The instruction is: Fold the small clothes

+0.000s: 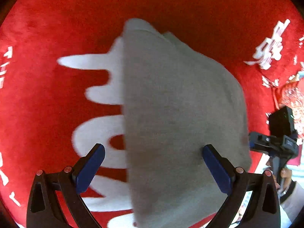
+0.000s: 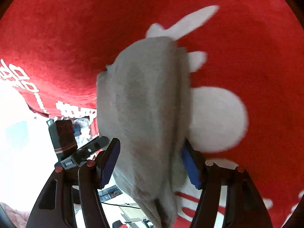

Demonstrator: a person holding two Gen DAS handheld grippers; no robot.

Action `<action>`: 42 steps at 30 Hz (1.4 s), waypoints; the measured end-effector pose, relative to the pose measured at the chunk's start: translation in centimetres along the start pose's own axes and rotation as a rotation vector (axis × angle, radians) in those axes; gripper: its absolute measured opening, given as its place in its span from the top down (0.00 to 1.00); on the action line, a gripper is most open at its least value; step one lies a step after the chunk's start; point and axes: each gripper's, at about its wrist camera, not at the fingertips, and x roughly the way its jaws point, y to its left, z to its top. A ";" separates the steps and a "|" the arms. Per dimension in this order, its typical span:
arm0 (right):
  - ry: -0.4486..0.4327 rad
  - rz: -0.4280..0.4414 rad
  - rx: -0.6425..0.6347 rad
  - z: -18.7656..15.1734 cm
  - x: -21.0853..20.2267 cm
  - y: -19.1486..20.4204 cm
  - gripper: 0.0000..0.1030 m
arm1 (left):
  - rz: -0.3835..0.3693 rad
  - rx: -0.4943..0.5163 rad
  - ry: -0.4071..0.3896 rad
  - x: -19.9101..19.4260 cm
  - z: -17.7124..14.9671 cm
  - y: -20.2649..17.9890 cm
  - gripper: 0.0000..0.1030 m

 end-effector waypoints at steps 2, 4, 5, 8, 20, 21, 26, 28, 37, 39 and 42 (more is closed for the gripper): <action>0.007 0.014 -0.025 0.5 1.1 0.6 0.29 | -0.013 0.022 0.003 0.6 0.2 -1.0 0.00; 0.002 0.027 -0.036 0.8 1.9 1.1 0.28 | 0.001 0.033 0.009 1.6 0.4 -1.8 0.00; -0.001 0.029 -0.033 0.9 1.8 1.3 0.28 | 0.017 0.030 0.007 2.0 0.6 -1.9 0.00; -0.013 0.020 -0.013 0.7 2.1 1.7 0.36 | 0.019 0.014 -0.008 2.2 0.6 -2.7 0.00; -0.004 0.205 0.026 -2.1 1.9 6.2 0.68 | -0.062 0.027 -0.121 -3.5 -1.3 -2.5 0.53; -0.004 0.218 0.030 -2.5 1.9 6.8 0.69 | -0.071 0.028 -0.127 -4.2 -1.5 -2.3 0.53; 0.011 0.233 0.017 -4.5 2.2 9.2 0.69 | -0.101 0.034 -0.155 -7.4 -3.2 -1.5 0.53; 0.026 0.234 0.014 -5.3 3.2 9.9 0.69 | -0.099 0.036 -0.159 -8.7 -4.1 -0.8 0.53; 0.111 0.119 0.006 -8.3 11.8 11.4 0.66 | 0.010 -0.008 -0.129 -10.1 -8.9 5.5 0.52; 0.121 -0.023 -0.057 -8.2 13.1 12.3 0.56 | 0.050 -0.038 -0.113 -9.0 -9.6 7.1 0.52; 0.103 -0.152 -0.161 -8.2 12.5 14.4 0.34 | 0.086 -0.089 -0.112 -8.4 -10.5 9.3 0.52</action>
